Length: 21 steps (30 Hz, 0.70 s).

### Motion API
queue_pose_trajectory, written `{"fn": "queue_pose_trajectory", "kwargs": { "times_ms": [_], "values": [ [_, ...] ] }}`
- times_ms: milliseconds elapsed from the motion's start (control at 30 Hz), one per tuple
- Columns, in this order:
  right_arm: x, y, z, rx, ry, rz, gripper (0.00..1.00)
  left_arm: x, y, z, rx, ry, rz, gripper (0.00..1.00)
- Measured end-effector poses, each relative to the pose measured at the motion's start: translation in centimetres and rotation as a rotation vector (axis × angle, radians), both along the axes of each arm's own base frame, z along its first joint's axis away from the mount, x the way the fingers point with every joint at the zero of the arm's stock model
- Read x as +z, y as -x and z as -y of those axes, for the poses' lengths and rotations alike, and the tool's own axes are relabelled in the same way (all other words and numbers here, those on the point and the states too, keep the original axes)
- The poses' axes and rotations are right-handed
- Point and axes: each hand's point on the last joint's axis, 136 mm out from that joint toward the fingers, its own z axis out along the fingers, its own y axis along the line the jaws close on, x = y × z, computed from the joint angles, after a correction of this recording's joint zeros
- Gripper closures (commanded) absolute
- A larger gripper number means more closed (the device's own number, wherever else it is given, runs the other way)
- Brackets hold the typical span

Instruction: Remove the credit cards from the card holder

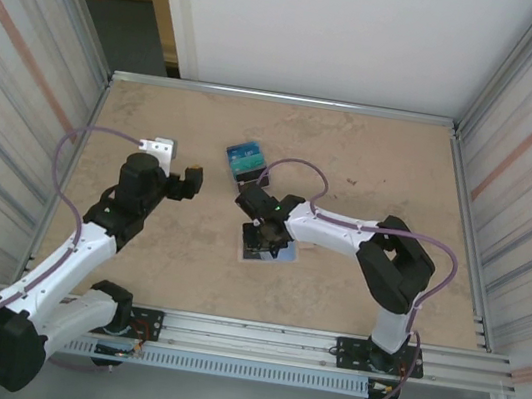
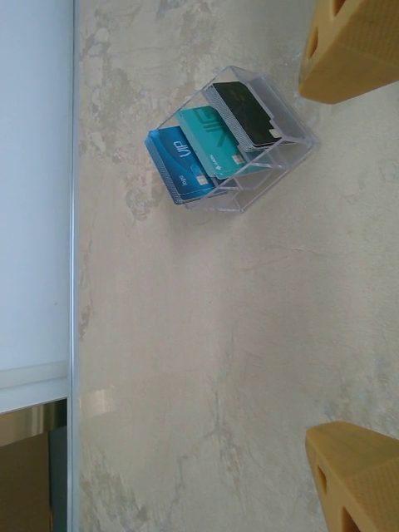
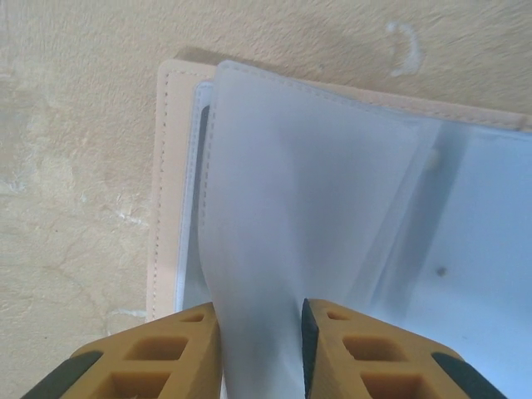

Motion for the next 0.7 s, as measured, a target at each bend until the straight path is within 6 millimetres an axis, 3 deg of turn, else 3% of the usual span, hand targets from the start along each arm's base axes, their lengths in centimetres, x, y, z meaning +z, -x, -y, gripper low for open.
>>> {"fn": "queue_pose_trajectory", "kwargs": {
  "times_ms": [400,700],
  "values": [
    [-0.3,-0.5,3.2,-0.064,0.067,0.017,0.68,0.2,0.7,2.0,-0.063,-0.056,0.007,0.01],
    [-0.1,-0.3,3.5,-0.082,0.061,0.020,0.54,0.0,1.0,2.6,-0.077,-0.079,0.005,0.01]
  ]
}}
